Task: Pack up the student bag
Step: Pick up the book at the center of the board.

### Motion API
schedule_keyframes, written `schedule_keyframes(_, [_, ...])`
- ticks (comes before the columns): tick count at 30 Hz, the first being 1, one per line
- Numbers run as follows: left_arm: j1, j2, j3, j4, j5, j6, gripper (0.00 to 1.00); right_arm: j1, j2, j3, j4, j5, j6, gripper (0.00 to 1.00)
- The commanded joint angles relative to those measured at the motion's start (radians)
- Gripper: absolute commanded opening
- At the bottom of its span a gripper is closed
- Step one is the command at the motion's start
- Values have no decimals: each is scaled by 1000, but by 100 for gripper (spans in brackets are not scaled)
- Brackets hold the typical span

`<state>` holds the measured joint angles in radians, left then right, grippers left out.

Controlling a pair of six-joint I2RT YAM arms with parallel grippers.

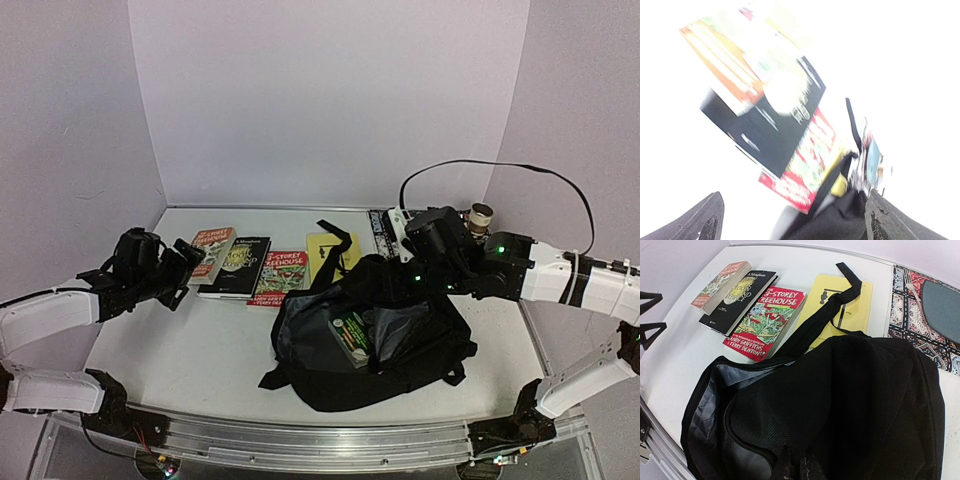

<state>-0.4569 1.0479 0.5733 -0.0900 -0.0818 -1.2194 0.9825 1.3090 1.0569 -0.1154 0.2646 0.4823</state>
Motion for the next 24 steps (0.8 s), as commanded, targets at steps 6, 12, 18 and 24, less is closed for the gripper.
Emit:
schedule_keyframes(6, [296,90,-122,282,285,4,99,-1,-28,7,16,4,-24,5])
schedule_keyframes(12, [364,211,-109,399,364,-23,98,-2,-19,16,16,-2,-38,5])
schedule_keyframes(18, [392,357,-70,457,379,-48,92,-2,-4,26,16,-12,-51,5])
schedule_keyframes(24, [396,482,-34,543,392,-66,91,-2,2,35,16,-9,-66,5])
